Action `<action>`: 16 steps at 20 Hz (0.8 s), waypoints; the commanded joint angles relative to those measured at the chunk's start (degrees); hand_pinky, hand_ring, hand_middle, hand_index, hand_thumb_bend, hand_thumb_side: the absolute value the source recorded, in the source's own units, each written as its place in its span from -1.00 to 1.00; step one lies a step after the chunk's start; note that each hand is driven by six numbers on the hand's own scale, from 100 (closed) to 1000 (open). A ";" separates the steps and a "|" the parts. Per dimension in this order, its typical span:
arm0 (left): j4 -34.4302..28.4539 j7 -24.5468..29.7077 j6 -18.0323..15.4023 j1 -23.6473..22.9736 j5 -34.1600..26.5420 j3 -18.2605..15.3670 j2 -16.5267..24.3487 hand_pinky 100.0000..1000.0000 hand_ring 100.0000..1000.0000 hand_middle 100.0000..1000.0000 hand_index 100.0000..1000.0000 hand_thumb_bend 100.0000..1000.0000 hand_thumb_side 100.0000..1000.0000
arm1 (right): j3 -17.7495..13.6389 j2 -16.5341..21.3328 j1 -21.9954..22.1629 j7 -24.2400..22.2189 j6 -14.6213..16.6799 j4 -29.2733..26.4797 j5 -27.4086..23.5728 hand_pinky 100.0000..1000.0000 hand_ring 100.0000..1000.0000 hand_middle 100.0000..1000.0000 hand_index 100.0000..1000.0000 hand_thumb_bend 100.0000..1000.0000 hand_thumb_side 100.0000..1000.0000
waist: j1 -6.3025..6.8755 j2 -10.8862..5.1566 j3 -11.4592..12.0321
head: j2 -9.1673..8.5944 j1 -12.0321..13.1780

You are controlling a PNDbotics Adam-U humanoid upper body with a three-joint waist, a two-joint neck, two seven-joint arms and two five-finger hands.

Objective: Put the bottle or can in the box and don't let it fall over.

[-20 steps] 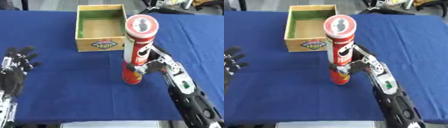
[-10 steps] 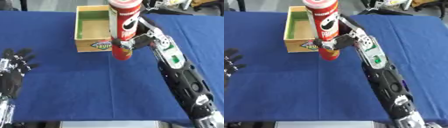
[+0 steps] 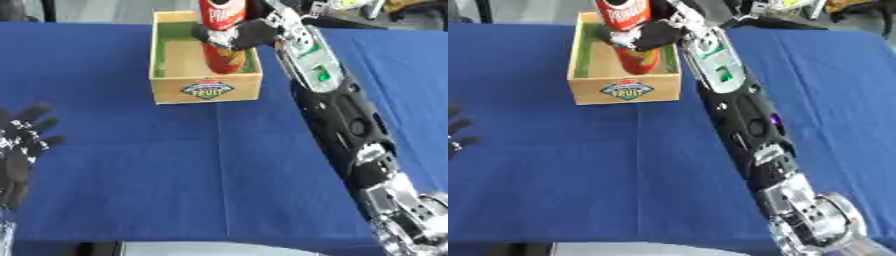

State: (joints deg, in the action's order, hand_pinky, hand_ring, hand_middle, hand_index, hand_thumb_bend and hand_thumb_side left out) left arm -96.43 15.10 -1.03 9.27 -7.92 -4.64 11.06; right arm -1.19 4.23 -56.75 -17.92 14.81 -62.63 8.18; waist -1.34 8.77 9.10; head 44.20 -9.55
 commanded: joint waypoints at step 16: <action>-1.20 0.88 -0.42 1.60 -0.39 0.71 0.48 0.54 0.82 0.82 0.82 -0.32 1.00 | -15.06 0.86 -0.93 20.61 -5.29 8.43 10.39 -0.09 -0.15 -0.33 -0.10 -0.38 -1.00 | 1.37 0.47 3.82 | -0.77 -6.50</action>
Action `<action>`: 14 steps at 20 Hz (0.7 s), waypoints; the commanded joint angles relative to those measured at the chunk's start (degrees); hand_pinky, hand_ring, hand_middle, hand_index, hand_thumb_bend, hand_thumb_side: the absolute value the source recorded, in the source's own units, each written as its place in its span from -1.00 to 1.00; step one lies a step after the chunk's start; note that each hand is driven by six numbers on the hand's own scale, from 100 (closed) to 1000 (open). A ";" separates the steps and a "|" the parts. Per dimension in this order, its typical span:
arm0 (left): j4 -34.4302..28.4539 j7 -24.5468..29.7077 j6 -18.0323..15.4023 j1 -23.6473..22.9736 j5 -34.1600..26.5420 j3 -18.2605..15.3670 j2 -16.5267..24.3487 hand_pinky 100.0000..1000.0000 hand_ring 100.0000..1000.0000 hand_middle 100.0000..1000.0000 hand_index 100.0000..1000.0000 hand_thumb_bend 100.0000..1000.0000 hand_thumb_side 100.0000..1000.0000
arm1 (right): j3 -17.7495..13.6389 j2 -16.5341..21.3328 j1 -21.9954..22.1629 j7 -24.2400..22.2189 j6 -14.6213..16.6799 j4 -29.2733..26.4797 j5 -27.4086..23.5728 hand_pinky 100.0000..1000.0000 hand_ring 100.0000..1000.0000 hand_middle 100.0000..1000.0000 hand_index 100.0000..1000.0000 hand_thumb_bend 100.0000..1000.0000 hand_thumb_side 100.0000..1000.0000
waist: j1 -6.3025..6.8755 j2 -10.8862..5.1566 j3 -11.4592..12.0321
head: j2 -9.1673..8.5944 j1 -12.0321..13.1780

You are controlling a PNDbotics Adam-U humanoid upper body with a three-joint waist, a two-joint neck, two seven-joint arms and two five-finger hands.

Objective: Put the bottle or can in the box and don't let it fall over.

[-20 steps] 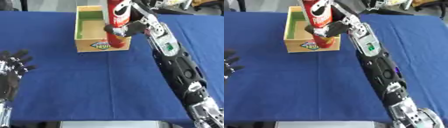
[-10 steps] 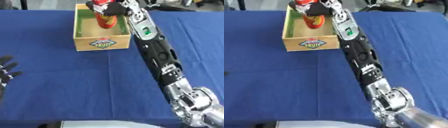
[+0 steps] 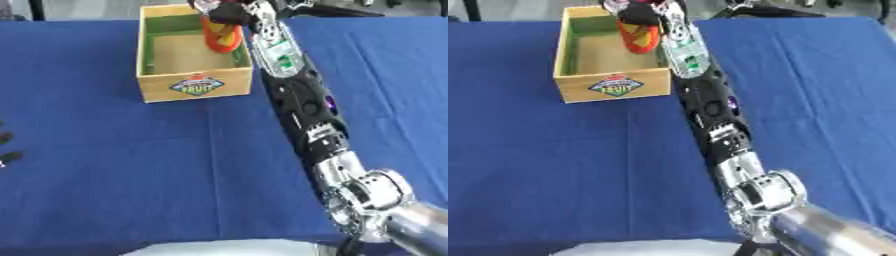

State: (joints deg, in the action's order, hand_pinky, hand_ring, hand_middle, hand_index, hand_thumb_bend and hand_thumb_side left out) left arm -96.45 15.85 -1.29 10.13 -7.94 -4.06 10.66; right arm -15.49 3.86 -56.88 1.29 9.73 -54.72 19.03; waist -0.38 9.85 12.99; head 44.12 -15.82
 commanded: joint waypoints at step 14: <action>-1.11 0.29 -0.18 0.82 -0.42 0.29 0.66 0.54 0.82 0.82 0.82 -0.32 1.00 | 1.34 -1.86 0.40 0.05 1.72 -0.68 -1.68 -0.05 -0.08 -0.29 -0.07 -0.36 -1.00 | 0.73 -0.55 -0.30 | -0.94 -0.58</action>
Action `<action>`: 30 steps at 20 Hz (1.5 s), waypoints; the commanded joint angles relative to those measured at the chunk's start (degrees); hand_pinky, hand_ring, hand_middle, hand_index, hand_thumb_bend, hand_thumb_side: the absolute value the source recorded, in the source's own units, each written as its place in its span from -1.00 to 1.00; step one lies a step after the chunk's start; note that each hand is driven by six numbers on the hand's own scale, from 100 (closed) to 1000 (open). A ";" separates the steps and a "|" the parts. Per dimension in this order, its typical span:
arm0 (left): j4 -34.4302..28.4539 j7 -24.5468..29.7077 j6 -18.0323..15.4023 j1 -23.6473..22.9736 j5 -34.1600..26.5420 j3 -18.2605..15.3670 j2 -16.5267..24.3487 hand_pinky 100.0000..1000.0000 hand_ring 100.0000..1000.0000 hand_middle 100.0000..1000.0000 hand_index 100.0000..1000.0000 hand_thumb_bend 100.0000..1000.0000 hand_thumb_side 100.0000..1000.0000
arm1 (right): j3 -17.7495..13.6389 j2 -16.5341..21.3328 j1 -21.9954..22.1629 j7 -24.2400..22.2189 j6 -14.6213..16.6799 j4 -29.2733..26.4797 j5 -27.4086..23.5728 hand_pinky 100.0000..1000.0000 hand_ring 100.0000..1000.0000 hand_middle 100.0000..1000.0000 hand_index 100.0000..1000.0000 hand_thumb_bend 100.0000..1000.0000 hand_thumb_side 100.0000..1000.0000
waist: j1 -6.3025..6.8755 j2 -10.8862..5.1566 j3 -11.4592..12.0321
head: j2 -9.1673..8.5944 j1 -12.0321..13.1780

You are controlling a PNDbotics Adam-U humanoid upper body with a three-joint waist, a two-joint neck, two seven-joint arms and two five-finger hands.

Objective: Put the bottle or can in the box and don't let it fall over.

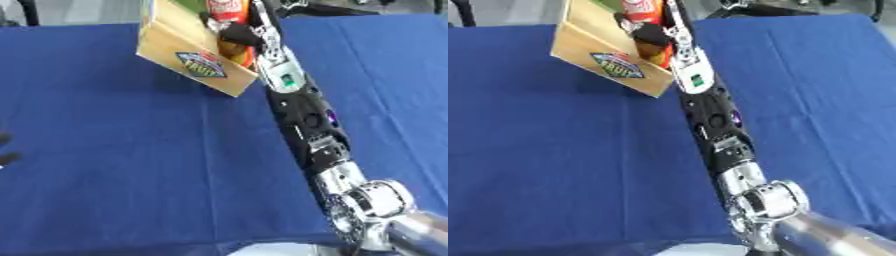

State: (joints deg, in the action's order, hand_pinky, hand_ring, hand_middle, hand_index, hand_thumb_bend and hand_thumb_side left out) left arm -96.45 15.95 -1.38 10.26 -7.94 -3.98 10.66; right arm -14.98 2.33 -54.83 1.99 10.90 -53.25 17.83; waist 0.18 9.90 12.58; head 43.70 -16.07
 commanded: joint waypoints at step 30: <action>-0.95 -0.05 0.04 0.42 -0.13 -0.17 0.68 0.54 0.81 0.81 0.82 -0.30 1.00 | 2.09 -0.16 -0.39 -2.40 2.59 -5.32 3.61 0.66 0.95 0.83 0.86 0.48 -0.43 | -0.55 -0.63 -0.57 | -0.76 -0.44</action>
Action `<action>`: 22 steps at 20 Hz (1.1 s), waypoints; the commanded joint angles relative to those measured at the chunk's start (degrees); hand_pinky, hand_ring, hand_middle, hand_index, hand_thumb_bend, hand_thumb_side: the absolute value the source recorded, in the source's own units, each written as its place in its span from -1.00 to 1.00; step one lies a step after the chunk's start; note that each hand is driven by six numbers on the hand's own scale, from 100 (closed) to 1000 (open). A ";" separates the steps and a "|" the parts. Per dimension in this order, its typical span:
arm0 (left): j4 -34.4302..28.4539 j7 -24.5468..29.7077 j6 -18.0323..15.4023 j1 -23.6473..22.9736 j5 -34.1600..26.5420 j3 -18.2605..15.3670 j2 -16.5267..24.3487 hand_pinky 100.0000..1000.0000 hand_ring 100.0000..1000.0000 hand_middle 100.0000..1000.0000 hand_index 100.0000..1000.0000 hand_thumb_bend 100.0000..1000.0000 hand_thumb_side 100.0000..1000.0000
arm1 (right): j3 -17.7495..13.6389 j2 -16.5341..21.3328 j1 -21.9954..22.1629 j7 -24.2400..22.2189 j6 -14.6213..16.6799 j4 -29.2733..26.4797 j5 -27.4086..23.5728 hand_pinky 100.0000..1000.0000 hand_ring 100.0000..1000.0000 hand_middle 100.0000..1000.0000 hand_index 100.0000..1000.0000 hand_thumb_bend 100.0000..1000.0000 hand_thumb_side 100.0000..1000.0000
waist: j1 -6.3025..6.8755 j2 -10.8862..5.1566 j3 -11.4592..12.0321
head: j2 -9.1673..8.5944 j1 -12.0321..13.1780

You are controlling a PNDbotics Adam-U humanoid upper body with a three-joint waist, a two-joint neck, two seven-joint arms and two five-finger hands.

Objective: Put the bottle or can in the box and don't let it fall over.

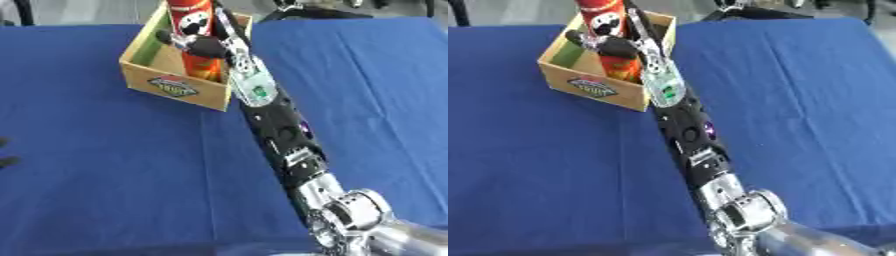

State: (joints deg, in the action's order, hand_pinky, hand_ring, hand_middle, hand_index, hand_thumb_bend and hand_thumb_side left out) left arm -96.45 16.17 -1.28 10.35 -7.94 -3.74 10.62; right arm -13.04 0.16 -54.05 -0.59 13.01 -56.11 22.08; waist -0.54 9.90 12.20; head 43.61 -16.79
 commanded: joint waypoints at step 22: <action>-0.90 -2.64 -0.03 -1.08 0.37 -2.13 2.02 0.54 0.81 0.82 0.83 -0.30 1.00 | 1.54 17.80 28.10 -2.28 0.68 -28.46 -28.23 0.48 0.74 0.67 0.81 0.21 -0.23 | -1.38 -1.51 -9.50 | 0.51 7.15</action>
State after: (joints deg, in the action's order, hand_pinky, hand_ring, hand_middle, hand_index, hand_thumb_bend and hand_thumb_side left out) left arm -96.42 13.77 -1.24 8.99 -7.77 -5.52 11.45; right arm -11.43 16.41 -25.52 -2.10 13.52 -81.93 -4.99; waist -2.02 9.44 2.69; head 44.16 -9.94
